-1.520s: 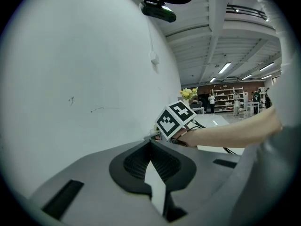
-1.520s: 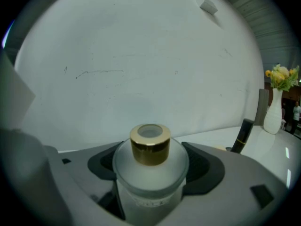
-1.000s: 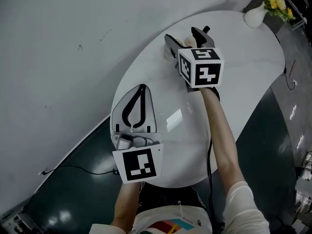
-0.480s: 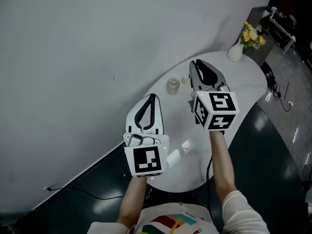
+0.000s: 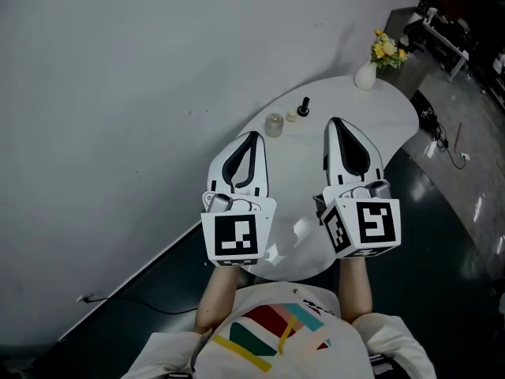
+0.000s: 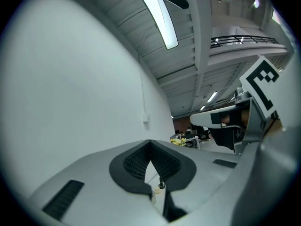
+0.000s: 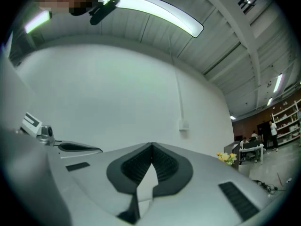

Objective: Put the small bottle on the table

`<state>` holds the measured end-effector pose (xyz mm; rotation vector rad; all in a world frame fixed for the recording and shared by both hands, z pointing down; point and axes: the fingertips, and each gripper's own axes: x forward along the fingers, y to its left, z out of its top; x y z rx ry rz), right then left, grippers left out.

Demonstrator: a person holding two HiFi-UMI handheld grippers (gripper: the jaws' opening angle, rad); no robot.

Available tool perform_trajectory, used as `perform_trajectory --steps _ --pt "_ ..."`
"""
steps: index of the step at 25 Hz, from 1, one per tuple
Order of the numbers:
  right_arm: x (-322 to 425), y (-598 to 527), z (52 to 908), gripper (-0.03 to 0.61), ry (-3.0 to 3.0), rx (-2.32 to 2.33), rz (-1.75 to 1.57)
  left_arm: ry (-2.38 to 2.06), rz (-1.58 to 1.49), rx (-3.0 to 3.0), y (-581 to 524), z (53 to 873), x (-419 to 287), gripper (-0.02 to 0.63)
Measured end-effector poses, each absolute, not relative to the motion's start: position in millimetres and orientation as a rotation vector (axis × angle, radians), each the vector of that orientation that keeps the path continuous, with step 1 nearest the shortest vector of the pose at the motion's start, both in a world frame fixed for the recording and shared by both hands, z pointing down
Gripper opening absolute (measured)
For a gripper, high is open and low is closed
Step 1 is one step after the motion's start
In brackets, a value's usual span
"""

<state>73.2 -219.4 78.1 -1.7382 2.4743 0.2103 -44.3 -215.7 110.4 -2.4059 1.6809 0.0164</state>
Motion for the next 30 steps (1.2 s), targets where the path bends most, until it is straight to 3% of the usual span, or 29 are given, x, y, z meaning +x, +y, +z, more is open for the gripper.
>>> perform_trajectory --steps 7,30 --pt "53 -144 106 0.012 2.488 -1.743 0.318 1.648 0.114 -2.403 -164 108 -46 0.016" --pt "62 -126 144 0.012 2.512 -1.835 0.172 1.676 0.039 -2.379 -140 125 -57 0.017"
